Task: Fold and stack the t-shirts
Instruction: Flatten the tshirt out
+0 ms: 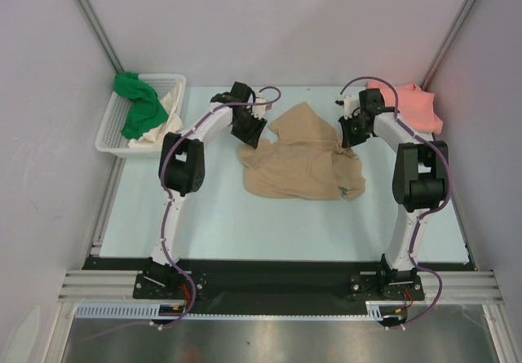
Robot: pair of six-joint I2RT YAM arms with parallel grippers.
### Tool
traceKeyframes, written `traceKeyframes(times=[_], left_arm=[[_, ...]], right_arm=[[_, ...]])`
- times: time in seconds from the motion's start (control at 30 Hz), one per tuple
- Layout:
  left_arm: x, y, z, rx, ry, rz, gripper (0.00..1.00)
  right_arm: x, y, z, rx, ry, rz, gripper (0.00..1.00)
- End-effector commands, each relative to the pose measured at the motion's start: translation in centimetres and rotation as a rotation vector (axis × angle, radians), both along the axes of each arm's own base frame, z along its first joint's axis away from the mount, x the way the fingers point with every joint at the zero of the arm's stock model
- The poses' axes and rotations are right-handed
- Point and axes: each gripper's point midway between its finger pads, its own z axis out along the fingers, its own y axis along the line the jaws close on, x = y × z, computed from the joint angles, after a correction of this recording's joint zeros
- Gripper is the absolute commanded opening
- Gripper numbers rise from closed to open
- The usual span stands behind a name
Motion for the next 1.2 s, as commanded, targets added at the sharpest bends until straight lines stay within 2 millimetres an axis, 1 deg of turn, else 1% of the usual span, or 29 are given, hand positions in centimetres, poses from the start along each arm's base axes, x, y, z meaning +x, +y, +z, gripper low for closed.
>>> traceKeyframes(times=[0.0, 0.03, 0.1, 0.13, 0.17, 0.27, 0.3, 0.37, 0.4, 0.43, 0.5, 0.53, 0.57, 0.6, 0.63, 0.7, 0.73, 0.8, 0.83, 0.87, 0.93, 0.97, 1.0, 1.03, 1.07, 1.13, 1.17], left_arm=[[0.7, -1.4, 0.8, -0.066, -0.008, -0.021, 0.53], [0.8, -1.5, 0.7, -0.07, -0.007, -0.023, 0.37], [0.5, -1.6, 1.0, -0.075, -0.003, -0.033, 0.19], [0.3, -1.6, 1.0, -0.076, 0.003, -0.036, 0.0], [0.3, -1.5, 2.4, -0.083, -0.021, -0.036, 0.0], [0.0, -1.3, 4.9, -0.119, -0.041, -0.041, 0.0], [0.0, -1.2, 6.7, -0.132, -0.07, -0.044, 0.0], [0.2, -0.8, 8.5, -0.127, -0.108, -0.046, 0.0], [0.2, -0.7, 10.1, -0.13, -0.141, -0.048, 0.01], [0.2, -0.6, 10.7, -0.128, -0.156, -0.049, 0.0], [0.5, 0.0, 12.3, -0.11, -0.207, -0.041, 0.0], [0.8, 0.1, 13.8, -0.115, -0.252, -0.034, 0.0], [1.1, 0.6, 14.6, -0.093, -0.286, -0.019, 0.01], [1.4, 0.7, 15.3, -0.091, -0.313, -0.013, 0.01], [2.0, 1.0, 17.2, -0.093, -0.371, 0.003, 0.0], [2.6, 1.5, 19.0, -0.079, -0.426, 0.037, 0.01], [2.9, 1.6, 20.8, -0.086, -0.467, 0.051, 0.0], [3.1, 1.8, 22.9, -0.089, -0.515, 0.074, 0.01], [3.0, 1.7, 23.9, -0.092, -0.54, 0.075, 0.0], [2.7, 1.9, 25.8, -0.1, -0.582, 0.08, 0.0], [2.3, 2.2, 27.8, -0.101, -0.625, 0.086, 0.01], [1.8, 2.5, 29.6, -0.11, -0.663, 0.091, 0.0], [1.5, 2.9, 30.7, -0.108, -0.687, 0.096, 0.0], [1.3, 3.6, 31.2, -0.08, -0.709, 0.106, 0.0], [0.6, 4.2, 32.9, -0.076, -0.749, 0.111, 0.0], [0.3, 5.6, 33.6, -0.019, -0.784, 0.132, 0.0], [-0.1, 6.1, 34.2, -0.005, -0.802, 0.139, 0.01]], right_arm=[[0.1, 0.2, 2.3, -0.016, -0.063, 0.018, 0.0], [-0.2, 0.3, 2.1, -0.019, -0.054, 0.023, 0.0], [-0.3, 0.2, 2.1, -0.028, -0.056, 0.024, 0.0], [-0.3, 0.1, 2.1, -0.035, -0.059, 0.023, 0.0], [-0.3, -0.1, 2.4, -0.041, -0.067, 0.019, 0.0], [-0.2, -0.6, 2.7, -0.036, -0.074, 0.001, 0.0], [0.0, -0.9, 3.0, -0.036, -0.085, -0.008, 0.0], [0.0, -1.3, 3.1, -0.046, -0.092, -0.021, 0.0], [0.1, -1.5, 3.2, -0.051, -0.1, -0.026, 0.0], [0.2, -1.6, 3.5, -0.053, -0.106, -0.03, 0.0], [0.3, -2.1, 3.7, -0.059, -0.11, -0.043, 0.0], [0.3, -2.7, 3.9, -0.061, -0.116, -0.057, 0.0], [0.3, -3.0, 3.9, -0.063, -0.115, -0.066, 0.0], [0.3, -3.4, 4.0, -0.066, -0.118, -0.074, 0.0], [0.3, -4.1, 4.2, -0.07, -0.121, -0.09, 0.0], [0.2, -4.7, 4.3, -0.078, -0.124, -0.104, 0.0], [0.2, -4.8, 4.9, -0.08, -0.139, -0.103, 0.0], [-0.1, -4.8, 5.5, -0.08, -0.149, -0.1, 0.0], [0.0, -5.2, 6.0, -0.08, -0.159, -0.11, 0.0], [-0.1, -5.9, 7.0, -0.076, -0.179, -0.128, 0.0], [-0.2, -6.0, 7.9, -0.073, -0.199, -0.136, 0.0], [-0.2, -6.1, 8.9, -0.075, -0.222, -0.139, 0.0], [-0.3, -6.2, 9.3, -0.075, -0.228, -0.141, 0.0], [-0.5, -6.2, 9.4, -0.075, -0.231, -0.143, 0.0], [-0.8, -6.2, 10.2, -0.072, -0.245, -0.143, 0.0], [-1.4, -6.2, 10.8, -0.067, -0.253, -0.144, 0.0], [-2.1, -6.1, 10.7, -0.062, -0.249, -0.143, 0.0]])
